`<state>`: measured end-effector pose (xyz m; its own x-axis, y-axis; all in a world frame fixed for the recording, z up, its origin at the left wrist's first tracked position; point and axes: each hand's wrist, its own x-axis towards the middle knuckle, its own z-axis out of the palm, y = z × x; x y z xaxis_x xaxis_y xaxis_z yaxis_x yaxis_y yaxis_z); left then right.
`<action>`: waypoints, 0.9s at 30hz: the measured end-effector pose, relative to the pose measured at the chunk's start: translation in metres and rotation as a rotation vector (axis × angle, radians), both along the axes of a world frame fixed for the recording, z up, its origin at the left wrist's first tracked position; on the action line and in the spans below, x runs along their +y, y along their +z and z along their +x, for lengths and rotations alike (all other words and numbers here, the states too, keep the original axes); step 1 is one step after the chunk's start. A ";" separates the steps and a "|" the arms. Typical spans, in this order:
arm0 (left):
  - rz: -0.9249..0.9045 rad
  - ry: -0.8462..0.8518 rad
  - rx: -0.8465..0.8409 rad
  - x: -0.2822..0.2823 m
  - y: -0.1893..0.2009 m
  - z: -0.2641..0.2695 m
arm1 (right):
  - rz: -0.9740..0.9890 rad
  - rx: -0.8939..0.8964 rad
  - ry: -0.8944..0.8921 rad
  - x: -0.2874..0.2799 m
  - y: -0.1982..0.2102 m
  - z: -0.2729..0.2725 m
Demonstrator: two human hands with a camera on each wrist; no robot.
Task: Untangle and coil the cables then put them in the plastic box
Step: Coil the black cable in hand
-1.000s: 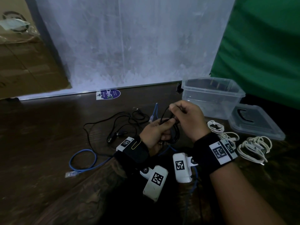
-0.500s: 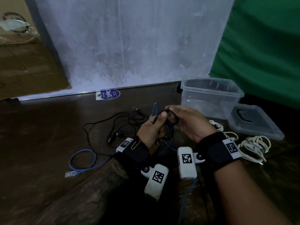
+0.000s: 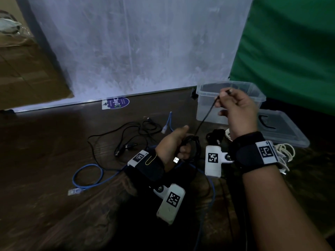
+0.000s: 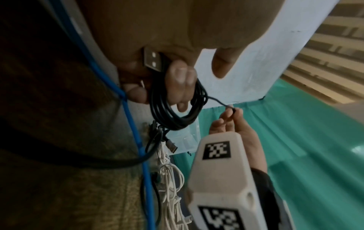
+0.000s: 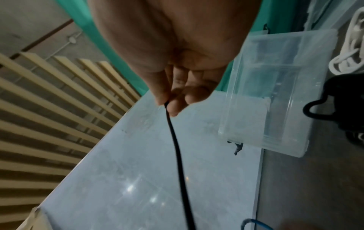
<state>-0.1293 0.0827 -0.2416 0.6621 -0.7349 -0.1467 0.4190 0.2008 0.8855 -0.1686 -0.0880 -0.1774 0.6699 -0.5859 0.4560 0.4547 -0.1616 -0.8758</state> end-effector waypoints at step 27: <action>-0.307 0.147 -0.030 0.019 -0.007 0.020 | -0.054 0.462 0.533 0.045 -0.033 0.014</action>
